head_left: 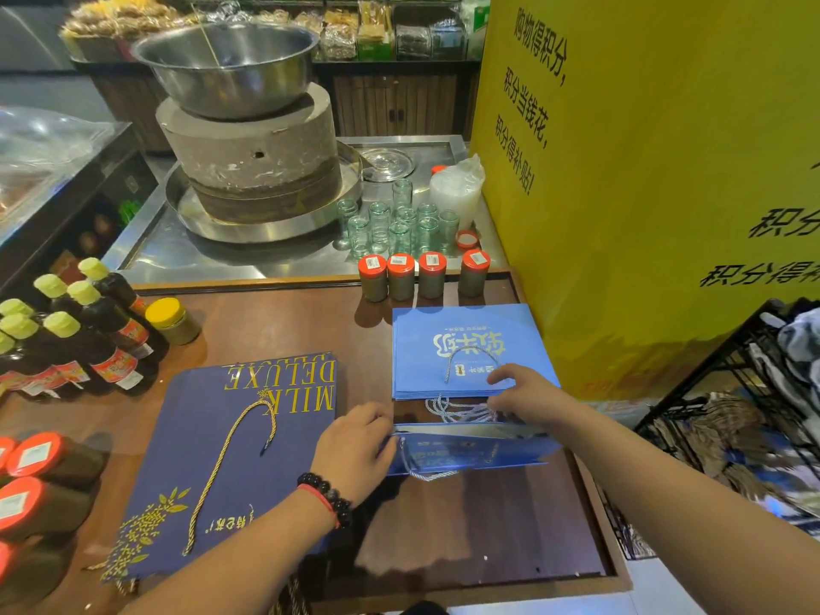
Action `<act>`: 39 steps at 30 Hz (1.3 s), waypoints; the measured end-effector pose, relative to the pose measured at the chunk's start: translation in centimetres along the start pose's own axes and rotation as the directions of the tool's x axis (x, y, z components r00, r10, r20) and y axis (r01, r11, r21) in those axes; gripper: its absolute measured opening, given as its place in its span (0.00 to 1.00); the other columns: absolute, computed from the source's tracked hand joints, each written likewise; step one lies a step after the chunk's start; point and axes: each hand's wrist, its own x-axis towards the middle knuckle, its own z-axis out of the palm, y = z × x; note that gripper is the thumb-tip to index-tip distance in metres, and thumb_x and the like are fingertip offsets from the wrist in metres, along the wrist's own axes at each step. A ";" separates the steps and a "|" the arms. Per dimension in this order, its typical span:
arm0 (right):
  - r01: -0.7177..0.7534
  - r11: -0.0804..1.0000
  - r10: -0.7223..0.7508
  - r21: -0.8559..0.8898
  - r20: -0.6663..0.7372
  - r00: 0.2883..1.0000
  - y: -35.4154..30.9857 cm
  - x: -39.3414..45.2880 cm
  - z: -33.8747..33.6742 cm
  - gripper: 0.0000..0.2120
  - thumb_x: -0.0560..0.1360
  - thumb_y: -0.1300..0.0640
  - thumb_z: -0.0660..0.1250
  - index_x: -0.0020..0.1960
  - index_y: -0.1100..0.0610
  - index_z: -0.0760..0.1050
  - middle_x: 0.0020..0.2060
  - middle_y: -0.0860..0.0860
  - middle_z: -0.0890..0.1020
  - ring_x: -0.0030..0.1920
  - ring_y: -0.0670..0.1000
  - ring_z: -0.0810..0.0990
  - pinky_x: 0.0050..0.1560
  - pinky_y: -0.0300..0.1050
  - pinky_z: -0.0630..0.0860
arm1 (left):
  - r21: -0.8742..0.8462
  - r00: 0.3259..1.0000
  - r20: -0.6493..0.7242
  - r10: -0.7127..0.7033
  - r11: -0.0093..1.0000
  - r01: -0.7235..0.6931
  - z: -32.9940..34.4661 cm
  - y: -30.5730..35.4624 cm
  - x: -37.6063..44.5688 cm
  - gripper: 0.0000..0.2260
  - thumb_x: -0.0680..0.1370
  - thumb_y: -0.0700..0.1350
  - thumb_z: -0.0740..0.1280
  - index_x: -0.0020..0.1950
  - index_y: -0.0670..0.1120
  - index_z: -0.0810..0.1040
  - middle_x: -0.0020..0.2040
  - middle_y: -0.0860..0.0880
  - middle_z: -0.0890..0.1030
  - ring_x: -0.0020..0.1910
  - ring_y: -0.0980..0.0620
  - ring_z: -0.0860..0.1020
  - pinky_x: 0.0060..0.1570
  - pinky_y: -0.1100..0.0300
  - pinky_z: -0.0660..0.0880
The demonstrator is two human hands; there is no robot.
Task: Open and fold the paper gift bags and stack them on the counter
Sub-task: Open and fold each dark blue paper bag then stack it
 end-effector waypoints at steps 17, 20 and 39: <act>0.385 0.557 -0.360 -0.736 0.204 0.910 4.5 -2.5 0.9 0.21 0.74 0.45 0.66 0.67 0.45 0.71 0.60 0.42 0.74 0.61 0.47 0.74 0.56 0.45 0.72 | -0.042 0.993 0.087 0.083 0.996 -0.079 1.7 -0.4 -0.8 0.06 0.71 0.44 0.69 0.46 0.50 0.80 0.41 0.54 0.78 0.40 0.50 0.78 0.30 0.58 0.76; 0.342 0.401 -0.416 -0.850 0.164 0.895 6.5 -2.0 1.9 0.16 0.78 0.53 0.58 0.64 0.47 0.74 0.58 0.46 0.80 0.59 0.53 0.77 0.50 0.47 0.74 | -0.058 0.989 0.110 0.094 0.994 -0.089 2.1 0.0 -1.0 0.04 0.71 0.43 0.70 0.44 0.50 0.81 0.41 0.54 0.78 0.40 0.51 0.78 0.30 0.58 0.77; 0.212 0.532 -0.302 -0.820 0.050 0.952 24.5 -1.7 11.0 0.15 0.75 0.52 0.61 0.60 0.50 0.76 0.57 0.49 0.77 0.57 0.54 0.79 0.52 0.50 0.76 | 0.098 0.849 0.520 -0.093 0.994 0.049 13.9 0.6 -9.5 0.20 0.60 0.45 0.77 0.52 0.46 0.83 0.50 0.46 0.82 0.47 0.45 0.82 0.38 0.54 0.81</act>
